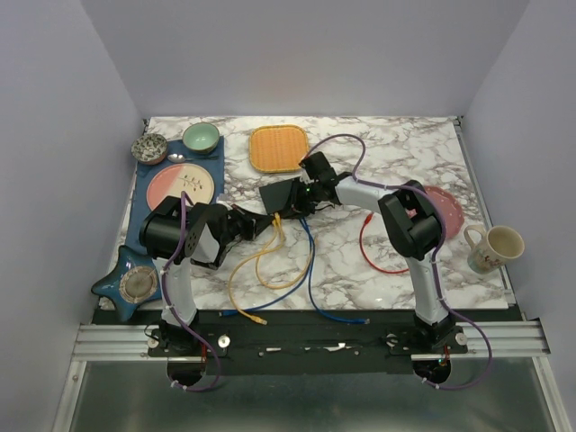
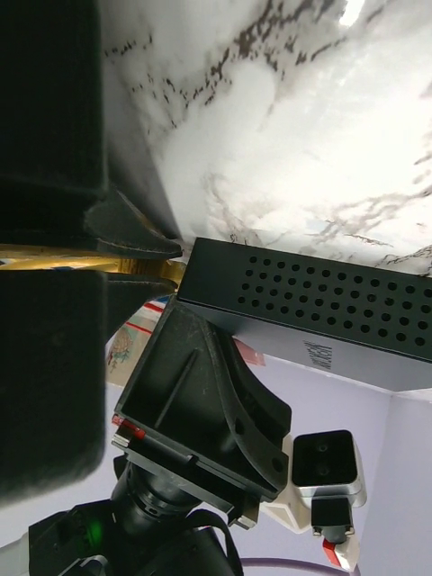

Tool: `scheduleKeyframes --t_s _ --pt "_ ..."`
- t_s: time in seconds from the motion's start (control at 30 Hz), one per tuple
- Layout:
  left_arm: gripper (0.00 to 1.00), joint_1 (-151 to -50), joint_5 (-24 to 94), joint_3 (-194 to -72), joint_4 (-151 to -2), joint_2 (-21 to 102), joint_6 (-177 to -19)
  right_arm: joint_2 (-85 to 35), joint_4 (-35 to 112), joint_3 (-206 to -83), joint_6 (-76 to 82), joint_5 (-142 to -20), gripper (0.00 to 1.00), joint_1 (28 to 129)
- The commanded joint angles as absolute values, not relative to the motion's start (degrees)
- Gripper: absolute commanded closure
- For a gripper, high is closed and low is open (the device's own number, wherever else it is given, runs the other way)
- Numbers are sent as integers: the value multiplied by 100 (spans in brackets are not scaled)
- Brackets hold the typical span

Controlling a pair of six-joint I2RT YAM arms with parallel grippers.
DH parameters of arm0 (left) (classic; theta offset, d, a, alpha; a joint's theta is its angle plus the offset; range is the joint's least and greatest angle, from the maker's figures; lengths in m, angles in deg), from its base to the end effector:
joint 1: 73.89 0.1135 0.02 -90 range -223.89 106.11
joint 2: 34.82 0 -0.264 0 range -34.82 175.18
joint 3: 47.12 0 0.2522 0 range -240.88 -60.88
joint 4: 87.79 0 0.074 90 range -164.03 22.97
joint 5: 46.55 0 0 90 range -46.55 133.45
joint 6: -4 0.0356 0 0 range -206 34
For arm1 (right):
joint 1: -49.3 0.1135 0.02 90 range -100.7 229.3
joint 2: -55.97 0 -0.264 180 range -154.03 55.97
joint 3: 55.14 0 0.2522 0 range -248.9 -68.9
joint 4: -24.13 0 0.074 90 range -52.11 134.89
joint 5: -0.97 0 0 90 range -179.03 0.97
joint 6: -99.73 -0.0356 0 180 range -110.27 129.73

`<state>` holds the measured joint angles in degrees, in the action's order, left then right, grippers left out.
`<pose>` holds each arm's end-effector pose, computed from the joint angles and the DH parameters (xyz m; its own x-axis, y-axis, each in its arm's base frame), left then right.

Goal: Pull the plug from the switch port

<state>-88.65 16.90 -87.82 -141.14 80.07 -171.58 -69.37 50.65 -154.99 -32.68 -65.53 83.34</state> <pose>0.2848 -0.0915 0.0727 -0.6565 -0.7494 0.0865 -0.2943 0.1488 -0.9441 0.3782 0.2726 0.1363 -0.9656 0.0941 -0.2425 -0.0887 0.7572 0.6472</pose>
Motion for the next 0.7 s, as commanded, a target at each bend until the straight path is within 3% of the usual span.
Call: scheduleKeyframes --t_s 0.0,0.67 --pt "100 -9260 1137 -8637 -13239 8119 -16941 -7226 4651 -15732 -3342 -6662 75 8305" --pt "100 -9814 1014 -8839 -12844 8110 -16844 -7262 4589 -15838 -3430 -6592 75 8305"
